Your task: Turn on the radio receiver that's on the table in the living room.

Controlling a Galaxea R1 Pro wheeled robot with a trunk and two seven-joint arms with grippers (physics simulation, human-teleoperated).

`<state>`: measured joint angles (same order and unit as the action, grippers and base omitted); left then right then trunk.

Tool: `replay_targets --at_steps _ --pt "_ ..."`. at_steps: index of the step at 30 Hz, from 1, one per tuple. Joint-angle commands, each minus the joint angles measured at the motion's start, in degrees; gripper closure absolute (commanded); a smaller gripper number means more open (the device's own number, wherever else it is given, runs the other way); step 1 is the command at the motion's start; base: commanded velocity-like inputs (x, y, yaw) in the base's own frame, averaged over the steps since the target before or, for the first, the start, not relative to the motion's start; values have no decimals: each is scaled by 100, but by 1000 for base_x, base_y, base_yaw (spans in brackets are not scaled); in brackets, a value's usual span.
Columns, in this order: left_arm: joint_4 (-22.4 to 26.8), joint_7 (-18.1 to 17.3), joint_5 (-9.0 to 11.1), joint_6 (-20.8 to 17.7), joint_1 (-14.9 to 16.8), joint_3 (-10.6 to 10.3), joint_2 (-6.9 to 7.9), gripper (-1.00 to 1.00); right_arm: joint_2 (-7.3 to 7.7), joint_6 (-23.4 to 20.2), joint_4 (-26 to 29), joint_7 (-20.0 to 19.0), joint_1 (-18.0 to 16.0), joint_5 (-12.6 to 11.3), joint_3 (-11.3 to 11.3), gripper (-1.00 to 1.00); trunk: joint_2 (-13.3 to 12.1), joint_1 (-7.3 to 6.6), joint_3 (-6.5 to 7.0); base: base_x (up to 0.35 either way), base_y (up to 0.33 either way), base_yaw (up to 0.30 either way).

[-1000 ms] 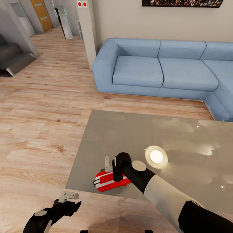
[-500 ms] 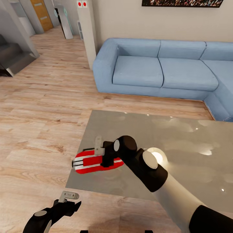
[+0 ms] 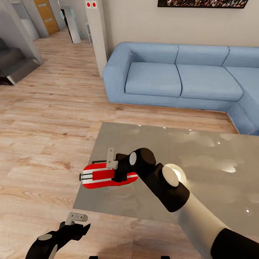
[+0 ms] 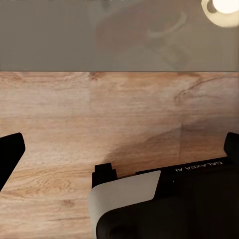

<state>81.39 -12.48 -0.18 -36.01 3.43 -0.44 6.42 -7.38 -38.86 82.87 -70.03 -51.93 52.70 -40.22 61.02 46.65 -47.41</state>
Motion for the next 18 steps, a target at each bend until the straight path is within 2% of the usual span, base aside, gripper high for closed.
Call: replay_targets --at_steps 1,6,10,14,18 --pt "1 0 0 1 0 0 0 -100 1 1 1 2 -1 -6 14 100 0 0 0 0 0 0" --pt "7 -9 -8 -11 0 -3 0 -100 57 4 1 20 1 1 282 100 0 0 0 0 0 0" --pt "32 -21 -15 -25 0 -7 0 -100 141 10 1 32 2 53 629 100 0 0 0 0 0 0" --pt "60 -132 -7 -42 0 -7 4 -100 258 34 31 46 0 260 1053 100 0 0 0 0 0 0" --pt "113 -590 11 -62 0 -5 15 -100 335 70 107 134 2 566 1489 100 0 0 0 0 0 0"
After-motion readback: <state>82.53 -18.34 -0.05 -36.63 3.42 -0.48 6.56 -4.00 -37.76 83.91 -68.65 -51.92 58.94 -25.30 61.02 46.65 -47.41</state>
